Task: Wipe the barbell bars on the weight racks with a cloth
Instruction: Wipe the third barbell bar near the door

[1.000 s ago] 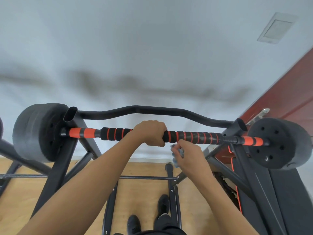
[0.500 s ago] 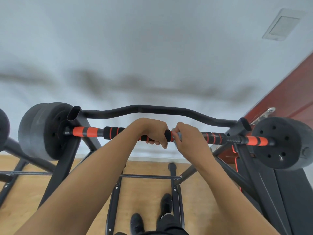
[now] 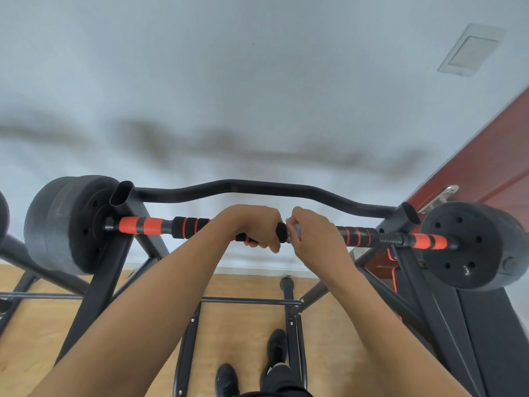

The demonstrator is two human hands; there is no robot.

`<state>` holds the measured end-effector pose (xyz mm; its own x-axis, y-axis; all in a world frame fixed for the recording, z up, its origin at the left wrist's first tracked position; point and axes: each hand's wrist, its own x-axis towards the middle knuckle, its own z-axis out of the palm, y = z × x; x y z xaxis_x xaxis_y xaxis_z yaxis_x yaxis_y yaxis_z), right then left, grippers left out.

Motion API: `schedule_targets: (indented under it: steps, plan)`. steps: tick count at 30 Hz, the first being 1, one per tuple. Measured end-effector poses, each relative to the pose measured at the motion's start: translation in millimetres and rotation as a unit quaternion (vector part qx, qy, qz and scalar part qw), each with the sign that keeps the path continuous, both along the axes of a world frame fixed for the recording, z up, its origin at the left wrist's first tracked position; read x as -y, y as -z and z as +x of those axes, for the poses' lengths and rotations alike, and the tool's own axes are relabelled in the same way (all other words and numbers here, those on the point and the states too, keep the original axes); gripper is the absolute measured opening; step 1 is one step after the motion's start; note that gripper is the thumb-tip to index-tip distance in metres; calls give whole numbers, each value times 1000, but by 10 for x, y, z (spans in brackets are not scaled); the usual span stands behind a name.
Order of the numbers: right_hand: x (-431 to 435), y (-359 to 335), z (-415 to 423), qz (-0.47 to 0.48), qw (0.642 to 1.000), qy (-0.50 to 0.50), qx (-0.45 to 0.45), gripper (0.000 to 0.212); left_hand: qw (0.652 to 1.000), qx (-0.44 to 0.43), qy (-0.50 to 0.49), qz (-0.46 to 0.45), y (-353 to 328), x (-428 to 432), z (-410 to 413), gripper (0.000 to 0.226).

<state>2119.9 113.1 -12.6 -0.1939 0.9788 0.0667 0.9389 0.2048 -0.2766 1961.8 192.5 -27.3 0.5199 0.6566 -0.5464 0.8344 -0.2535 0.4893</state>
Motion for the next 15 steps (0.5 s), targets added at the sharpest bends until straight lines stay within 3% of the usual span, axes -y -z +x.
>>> schedule_targets:
  steps: [6, 7, 9, 11, 15]
  plan:
    - [383, 264, 70, 67, 998, -16, -2, 14, 999, 14, -20, -29, -49, 30, 21, 16]
    - [439, 317, 114, 66, 997, -19, -19, 12, 1000, 5, -21, 3, -60, 73, 17, 19]
    - [514, 337, 225, 61, 996, -21, -68, 9, 985, -57, -16, 164, -77, 193, -2, 32]
    - [487, 248, 322, 52, 991, 15, -119, 6, 936, -121, -10, 330, -31, 367, -12, 42]
    - [223, 5, 326, 44, 985, 55, -158, 15, 883, -117, -22, 455, 193, 648, 74, 32]
